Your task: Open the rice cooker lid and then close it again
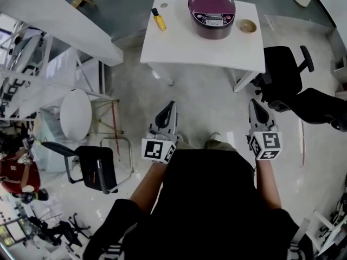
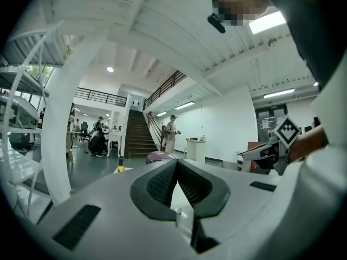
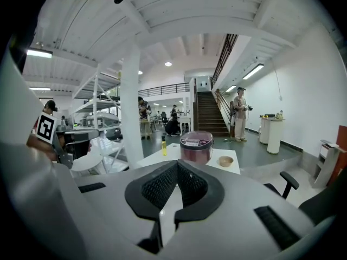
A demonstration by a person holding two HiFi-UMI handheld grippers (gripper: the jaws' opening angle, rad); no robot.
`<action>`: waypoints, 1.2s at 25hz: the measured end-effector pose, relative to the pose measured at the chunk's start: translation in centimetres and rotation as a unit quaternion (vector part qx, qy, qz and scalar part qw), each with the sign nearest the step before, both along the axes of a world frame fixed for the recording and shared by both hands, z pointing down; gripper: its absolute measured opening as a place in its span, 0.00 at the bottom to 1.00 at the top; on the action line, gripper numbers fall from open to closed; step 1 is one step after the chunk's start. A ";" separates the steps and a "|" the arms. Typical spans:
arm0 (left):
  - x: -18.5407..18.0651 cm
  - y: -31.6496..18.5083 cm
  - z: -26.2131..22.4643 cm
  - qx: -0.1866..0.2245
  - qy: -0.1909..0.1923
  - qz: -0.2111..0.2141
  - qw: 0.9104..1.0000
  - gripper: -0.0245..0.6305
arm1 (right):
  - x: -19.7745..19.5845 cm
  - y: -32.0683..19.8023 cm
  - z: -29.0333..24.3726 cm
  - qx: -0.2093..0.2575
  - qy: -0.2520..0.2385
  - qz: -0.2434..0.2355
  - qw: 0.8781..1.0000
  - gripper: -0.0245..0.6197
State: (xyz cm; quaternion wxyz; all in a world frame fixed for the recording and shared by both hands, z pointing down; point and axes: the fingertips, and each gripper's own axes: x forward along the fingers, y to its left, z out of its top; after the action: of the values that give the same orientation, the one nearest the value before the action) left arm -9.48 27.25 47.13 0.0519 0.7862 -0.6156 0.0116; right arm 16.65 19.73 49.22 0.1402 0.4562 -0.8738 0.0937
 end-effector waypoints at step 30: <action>4.5 -0.6 0.3 -0.007 -0.004 -0.016 1.000 0.04 | 1.4 -0.9 1.1 0.010 -0.002 -0.036 0.999 0.04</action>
State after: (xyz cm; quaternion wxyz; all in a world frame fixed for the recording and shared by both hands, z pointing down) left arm -5.01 26.60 47.40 0.0547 0.7760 -0.6281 0.0182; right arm 18.07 18.79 50.35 0.1370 0.4259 -0.8907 0.0808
